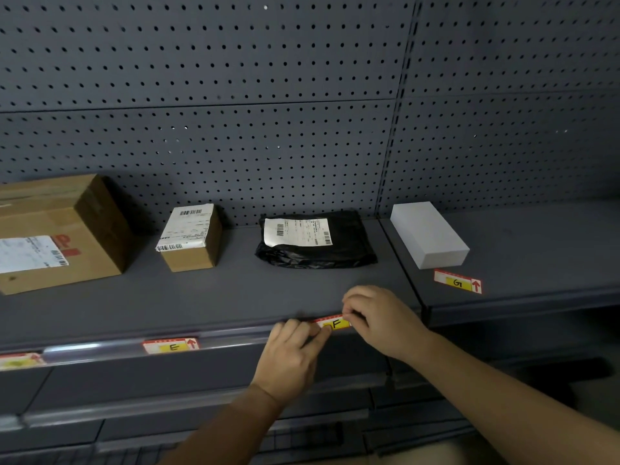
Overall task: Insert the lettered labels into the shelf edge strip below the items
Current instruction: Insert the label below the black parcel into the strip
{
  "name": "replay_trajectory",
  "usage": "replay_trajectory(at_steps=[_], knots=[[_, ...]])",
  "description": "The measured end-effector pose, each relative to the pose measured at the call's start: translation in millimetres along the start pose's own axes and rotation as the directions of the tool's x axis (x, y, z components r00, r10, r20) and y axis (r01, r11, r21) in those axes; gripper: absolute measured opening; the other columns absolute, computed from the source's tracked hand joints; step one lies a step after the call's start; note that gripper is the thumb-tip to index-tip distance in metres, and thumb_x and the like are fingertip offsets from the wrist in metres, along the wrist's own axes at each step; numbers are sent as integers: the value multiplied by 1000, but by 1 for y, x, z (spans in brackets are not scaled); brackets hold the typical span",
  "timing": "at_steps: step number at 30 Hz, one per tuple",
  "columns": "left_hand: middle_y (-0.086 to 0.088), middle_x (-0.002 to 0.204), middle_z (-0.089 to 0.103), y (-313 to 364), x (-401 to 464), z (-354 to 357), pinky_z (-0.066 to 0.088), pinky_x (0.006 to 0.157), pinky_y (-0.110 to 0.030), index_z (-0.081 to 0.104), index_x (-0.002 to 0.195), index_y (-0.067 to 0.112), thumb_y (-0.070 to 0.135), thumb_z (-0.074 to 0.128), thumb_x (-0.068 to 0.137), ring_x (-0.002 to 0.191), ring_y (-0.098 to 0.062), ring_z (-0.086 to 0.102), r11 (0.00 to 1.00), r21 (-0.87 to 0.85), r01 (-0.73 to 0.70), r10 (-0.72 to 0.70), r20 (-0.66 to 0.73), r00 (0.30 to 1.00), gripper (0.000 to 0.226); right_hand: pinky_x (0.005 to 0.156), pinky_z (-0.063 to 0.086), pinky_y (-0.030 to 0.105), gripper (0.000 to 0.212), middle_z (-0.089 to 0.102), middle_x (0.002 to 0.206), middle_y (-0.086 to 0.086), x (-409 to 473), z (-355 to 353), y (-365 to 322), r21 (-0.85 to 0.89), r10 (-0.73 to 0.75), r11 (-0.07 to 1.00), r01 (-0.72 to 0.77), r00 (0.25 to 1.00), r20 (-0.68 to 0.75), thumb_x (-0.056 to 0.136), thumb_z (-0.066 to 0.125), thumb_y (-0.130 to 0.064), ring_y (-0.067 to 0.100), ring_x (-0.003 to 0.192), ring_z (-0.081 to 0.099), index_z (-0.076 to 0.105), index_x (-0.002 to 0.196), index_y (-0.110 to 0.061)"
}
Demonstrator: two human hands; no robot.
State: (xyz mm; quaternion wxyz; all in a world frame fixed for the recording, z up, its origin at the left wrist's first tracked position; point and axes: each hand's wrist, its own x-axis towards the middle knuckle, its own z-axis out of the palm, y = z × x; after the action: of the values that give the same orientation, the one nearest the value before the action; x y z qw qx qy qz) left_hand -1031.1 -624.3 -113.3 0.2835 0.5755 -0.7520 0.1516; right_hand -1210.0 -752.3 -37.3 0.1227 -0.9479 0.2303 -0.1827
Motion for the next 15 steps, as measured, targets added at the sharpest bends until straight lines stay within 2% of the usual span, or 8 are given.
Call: replay_trajectory(at_steps=[5, 15], knots=[[-5, 101, 61, 1, -1, -1, 39, 72, -38, 64, 122, 12, 13, 52, 89, 83, -27, 49, 1000, 10, -2, 2, 17, 1000, 36, 87, 45, 33, 3, 62, 107, -4, -12, 13, 6, -34, -52, 998, 50, 996, -76, 88, 65, -18, 11, 103, 55, 69, 88, -18], [-3, 102, 60, 2, -3, -3, 38, 75, -37, 64, 123, 14, 13, 58, 85, 85, -25, 48, 1000, 8, -4, 4, 39, 999, 39, 83, 40, 30, 5, 62, 106, -4, -16, 22, 8, -20, -41, 999, 39, 996, -81, 89, 65, -18, 12, 103, 54, 70, 90, -19]])
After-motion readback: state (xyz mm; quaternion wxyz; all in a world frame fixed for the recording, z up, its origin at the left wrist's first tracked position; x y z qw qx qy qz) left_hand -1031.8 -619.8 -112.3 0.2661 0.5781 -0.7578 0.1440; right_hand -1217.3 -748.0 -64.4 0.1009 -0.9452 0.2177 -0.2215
